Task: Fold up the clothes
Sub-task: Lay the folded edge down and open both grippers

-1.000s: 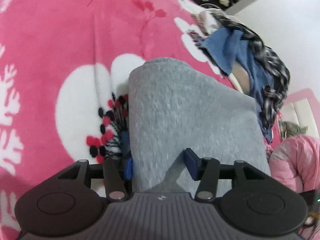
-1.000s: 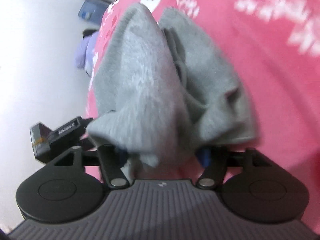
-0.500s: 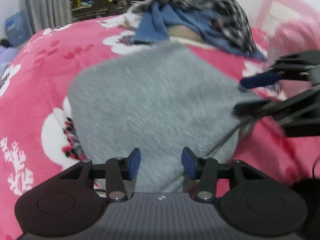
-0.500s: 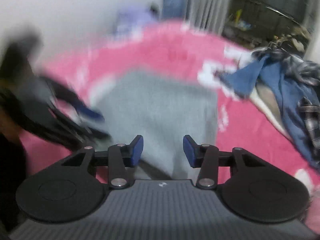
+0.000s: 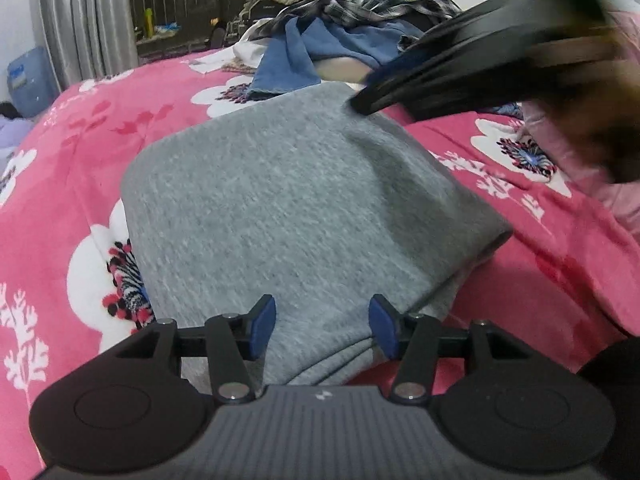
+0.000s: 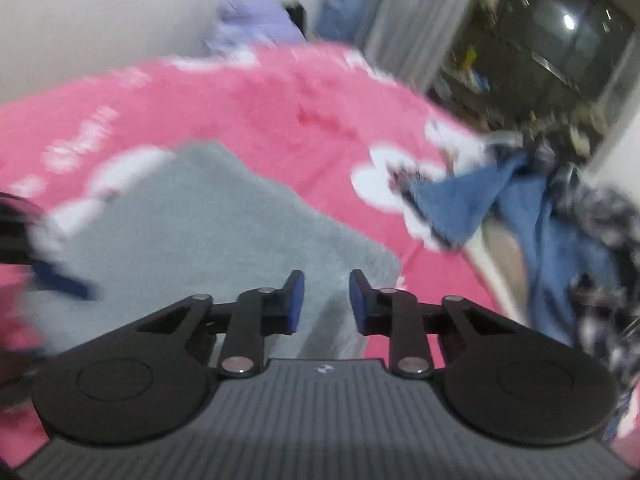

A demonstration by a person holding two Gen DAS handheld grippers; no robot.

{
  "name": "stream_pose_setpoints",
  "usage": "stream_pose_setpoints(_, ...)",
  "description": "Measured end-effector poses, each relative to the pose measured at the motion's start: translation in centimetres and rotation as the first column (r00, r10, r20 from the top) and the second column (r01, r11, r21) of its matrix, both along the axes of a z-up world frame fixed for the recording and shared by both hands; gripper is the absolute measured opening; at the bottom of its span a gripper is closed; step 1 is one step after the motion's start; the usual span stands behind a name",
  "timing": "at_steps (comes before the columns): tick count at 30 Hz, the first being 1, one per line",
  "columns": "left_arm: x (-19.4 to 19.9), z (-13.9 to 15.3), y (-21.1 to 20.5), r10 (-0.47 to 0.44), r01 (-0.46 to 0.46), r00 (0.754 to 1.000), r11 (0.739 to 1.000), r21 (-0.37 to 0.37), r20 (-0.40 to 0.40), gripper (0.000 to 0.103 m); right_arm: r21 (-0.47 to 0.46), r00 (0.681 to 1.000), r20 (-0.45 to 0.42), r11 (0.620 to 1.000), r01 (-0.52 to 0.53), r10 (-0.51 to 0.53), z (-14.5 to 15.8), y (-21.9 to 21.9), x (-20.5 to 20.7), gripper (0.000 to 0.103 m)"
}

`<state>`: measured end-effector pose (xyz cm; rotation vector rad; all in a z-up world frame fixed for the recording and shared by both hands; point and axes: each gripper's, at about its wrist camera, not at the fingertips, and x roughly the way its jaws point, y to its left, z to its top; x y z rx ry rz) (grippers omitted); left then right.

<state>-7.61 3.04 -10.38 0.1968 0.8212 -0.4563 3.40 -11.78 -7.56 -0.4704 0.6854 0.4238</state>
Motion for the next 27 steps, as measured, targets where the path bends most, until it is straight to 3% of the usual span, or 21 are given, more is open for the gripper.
stream_pose_setpoints(3, 0.0, -0.1, 0.1, -0.003, 0.003, 1.000, 1.000, -0.014, 0.012, 0.053, 0.166, 0.983, -0.131, 0.974, 0.153, -0.132, -3.6, -2.3, 4.9, 0.017)
stream_pose_setpoints(5, 0.3, 0.1, 0.3, -0.001, 0.000, 1.000, 1.000, -0.026, -0.008, 0.053, 0.245, 0.967, -0.183, 0.944, 0.221, -0.178, -2.7, -3.1, 5.6, 0.016)
stream_pose_setpoints(9, 0.6, 1.9, 1.7, 0.005, -0.006, 1.000, 0.997, -0.072, -0.025, 0.051, 0.303, 0.973, -0.146, 0.929, 0.214, -0.177, 0.7, -2.6, 3.7, 0.013)
stream_pose_setpoints(11, 1.4, 3.1, 2.5, 0.043, -0.042, 0.999, 0.995, -0.092, 0.015, 0.051, 0.292, 0.979, -0.133, 0.937, 0.190, -0.157, 0.4, -2.1, 4.1, 0.013)
stream_pose_setpoints(15, 7.8, 3.4, 2.4, 0.164, -0.164, 0.986, 0.983, -0.086, -0.006, 0.052, 0.232, 0.973, -0.148, 0.951, 0.206, -0.175, -2.5, -1.0, 6.6, 0.013)
stream_pose_setpoints(17, 10.8, 1.8, 2.8, 0.194, -0.198, 0.979, 0.976, -0.093, -0.056, 0.047, 0.234, 0.969, -0.144, 0.945, 0.230, -0.201, -3.5, -0.8, 7.2, 0.013)
stream_pose_setpoints(19, 13.8, 0.1, 3.2, 0.221, -0.232, 0.969, 0.968, -0.101, -0.108, 0.046, 0.220, 0.965, -0.154, 0.945, 0.244, -0.213, -2.6, -0.6, 7.3, 0.013)
stream_pose_setpoints(21, 14.1, 0.3, 4.5, 0.224, -0.248, 0.964, 0.952, -0.178, -0.144, 0.046, 0.186, 0.967, -0.143, 0.955, 0.233, -0.208, -1.3, -0.8, 6.5, 0.014)
stream_pose_setpoints(23, 13.4, 1.2, 5.9, 0.232, -0.267, 0.958, 0.935, -0.232, -0.170, 0.049, 0.211, 0.969, -0.141, 0.951, 0.228, -0.201, 0.6, -1.9, 5.1, 0.014)
stream_pose_setpoints(27, 9.4, 3.0, 7.7, 0.239, -0.275, 0.957, 0.932, -0.238, -0.166, 0.053, 0.310, 0.975, -0.198, 0.937, 0.158, -0.099, 4.6, -4.2, 0.0, 0.015)
